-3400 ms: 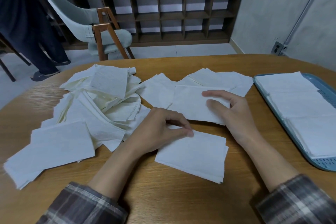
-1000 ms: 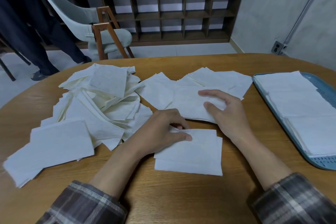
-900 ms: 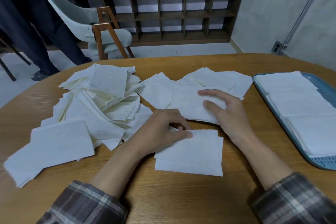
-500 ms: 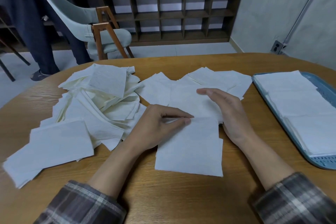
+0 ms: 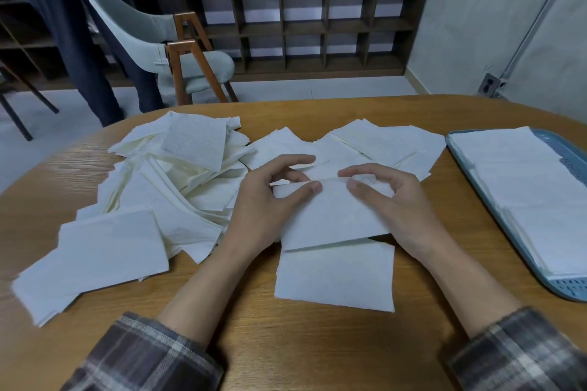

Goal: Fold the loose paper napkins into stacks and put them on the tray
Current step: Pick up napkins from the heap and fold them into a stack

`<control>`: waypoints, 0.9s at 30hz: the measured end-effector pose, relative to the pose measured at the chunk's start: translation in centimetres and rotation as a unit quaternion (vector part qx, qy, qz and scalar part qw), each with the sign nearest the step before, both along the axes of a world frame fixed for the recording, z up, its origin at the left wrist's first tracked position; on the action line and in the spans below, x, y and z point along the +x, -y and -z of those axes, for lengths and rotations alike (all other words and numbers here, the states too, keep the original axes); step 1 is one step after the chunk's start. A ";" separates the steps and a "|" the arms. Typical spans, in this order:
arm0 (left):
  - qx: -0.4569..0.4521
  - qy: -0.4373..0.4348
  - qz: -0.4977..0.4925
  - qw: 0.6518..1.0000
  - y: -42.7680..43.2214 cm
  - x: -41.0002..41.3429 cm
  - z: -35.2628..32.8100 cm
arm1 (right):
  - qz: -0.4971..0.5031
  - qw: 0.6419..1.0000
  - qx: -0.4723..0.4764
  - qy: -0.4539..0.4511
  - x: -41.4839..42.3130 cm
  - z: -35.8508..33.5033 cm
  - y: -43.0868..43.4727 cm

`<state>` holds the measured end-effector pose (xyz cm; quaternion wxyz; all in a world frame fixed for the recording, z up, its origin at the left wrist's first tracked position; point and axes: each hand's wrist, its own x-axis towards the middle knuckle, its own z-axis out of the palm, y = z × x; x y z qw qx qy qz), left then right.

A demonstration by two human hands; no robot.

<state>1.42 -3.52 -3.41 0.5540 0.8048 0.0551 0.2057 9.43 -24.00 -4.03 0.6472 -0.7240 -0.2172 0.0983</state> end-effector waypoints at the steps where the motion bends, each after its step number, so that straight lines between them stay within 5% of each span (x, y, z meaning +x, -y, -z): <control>1: -0.011 0.000 -0.005 1.000 0.0 0.0 0.0 | -0.004 1.000 0.010 -0.010 0.1 -0.1 0.1; 12: -0.044 0.012 -0.042 0.998 0.3 -0.1 -0.3 | -0.092 0.996 0.015 -0.006 -0.6 -0.5 -0.2; 22: -0.013 -0.002 -0.040 0.999 0.5 0.0 0.2 | -0.070 0.997 0.019 0.036 -0.2 -0.1 -0.1; 27: -0.116 -0.063 0.032 0.991 0.6 -0.3 -0.6 | -0.065 0.993 0.093 -0.014 0.5 0.2 0.2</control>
